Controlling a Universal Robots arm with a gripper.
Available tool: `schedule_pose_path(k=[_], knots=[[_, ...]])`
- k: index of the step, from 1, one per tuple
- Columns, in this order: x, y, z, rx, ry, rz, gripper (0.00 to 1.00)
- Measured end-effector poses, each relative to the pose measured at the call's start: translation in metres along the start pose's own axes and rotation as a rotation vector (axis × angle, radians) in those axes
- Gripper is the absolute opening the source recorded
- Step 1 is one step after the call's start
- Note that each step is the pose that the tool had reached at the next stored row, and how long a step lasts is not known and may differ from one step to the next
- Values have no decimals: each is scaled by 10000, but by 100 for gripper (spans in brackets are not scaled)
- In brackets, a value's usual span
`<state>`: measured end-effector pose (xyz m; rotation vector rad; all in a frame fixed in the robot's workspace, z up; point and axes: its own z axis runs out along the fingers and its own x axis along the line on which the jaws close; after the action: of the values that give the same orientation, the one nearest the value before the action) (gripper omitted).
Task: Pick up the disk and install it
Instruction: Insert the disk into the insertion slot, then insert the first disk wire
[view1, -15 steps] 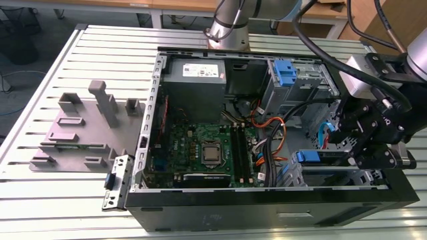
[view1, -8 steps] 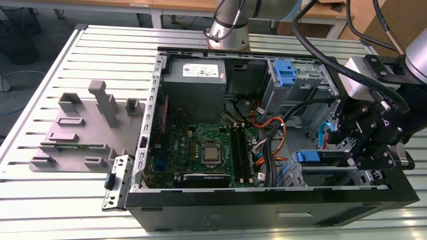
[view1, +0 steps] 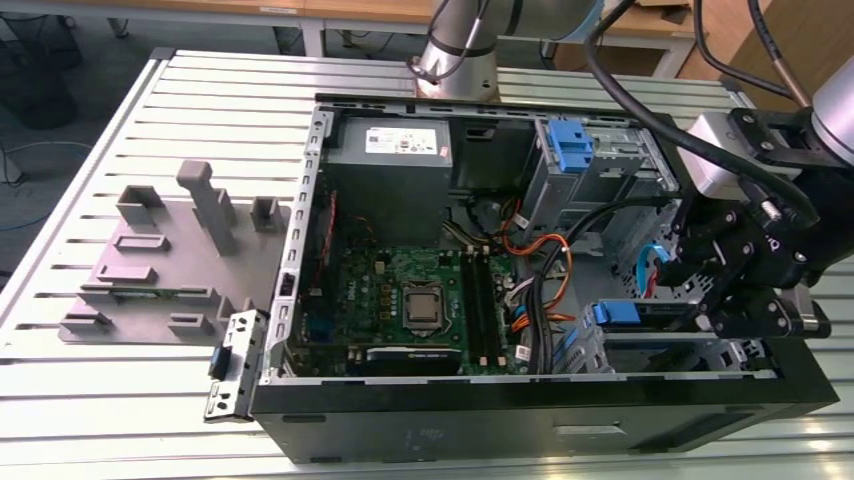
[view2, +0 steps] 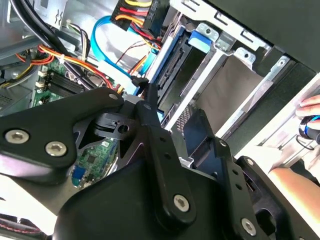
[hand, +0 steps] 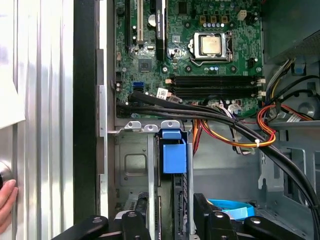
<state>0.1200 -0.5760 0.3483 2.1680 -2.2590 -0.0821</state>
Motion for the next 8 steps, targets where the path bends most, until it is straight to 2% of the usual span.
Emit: schedule_pose_path(k=[8], knots=[[0, 0, -1, 8, -3, -4, 48]])
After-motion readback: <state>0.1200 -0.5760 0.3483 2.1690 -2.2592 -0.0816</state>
